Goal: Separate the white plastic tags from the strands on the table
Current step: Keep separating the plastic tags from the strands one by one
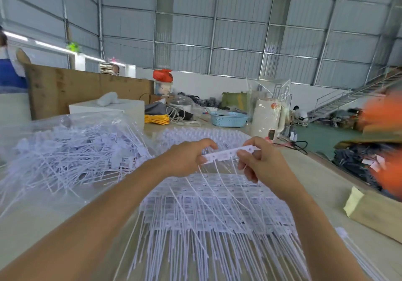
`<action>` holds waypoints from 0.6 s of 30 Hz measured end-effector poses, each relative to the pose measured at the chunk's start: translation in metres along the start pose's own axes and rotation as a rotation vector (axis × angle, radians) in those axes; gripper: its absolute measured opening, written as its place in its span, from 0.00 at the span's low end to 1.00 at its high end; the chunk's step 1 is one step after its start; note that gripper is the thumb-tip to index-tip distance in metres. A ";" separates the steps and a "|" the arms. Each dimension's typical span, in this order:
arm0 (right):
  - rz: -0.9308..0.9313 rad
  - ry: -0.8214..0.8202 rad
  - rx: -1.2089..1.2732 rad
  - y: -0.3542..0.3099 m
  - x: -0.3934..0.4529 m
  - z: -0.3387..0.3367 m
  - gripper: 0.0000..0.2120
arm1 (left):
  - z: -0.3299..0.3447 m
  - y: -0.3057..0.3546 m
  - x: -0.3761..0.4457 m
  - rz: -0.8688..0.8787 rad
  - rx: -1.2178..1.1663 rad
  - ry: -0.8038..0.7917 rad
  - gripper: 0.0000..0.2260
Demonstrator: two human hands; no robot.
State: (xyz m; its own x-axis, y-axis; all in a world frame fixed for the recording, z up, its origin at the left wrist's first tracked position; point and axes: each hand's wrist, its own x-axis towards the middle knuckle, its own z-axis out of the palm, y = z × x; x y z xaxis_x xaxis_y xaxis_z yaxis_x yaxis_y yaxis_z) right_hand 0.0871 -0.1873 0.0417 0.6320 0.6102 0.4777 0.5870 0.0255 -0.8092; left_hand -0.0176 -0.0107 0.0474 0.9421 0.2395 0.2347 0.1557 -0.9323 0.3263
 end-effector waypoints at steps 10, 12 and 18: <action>0.371 -0.196 1.488 0.000 0.007 -0.041 0.15 | -0.032 0.009 -0.017 0.019 -1.077 0.332 0.15; 0.482 -0.274 1.527 0.009 0.008 -0.028 0.18 | -0.039 0.000 -0.016 -0.062 -1.142 0.284 0.11; 0.686 -0.121 0.579 0.048 0.007 0.015 0.03 | -0.018 -0.042 -0.012 -0.305 -0.200 0.039 0.07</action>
State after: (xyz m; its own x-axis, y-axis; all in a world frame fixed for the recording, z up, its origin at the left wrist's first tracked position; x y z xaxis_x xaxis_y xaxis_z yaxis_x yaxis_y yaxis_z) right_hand 0.1121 -0.1697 0.0012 0.6726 0.7162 -0.1861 -0.2666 -0.0001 -0.9638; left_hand -0.0411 0.0303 0.0473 0.8484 0.5125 0.1325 0.3634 -0.7458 0.5583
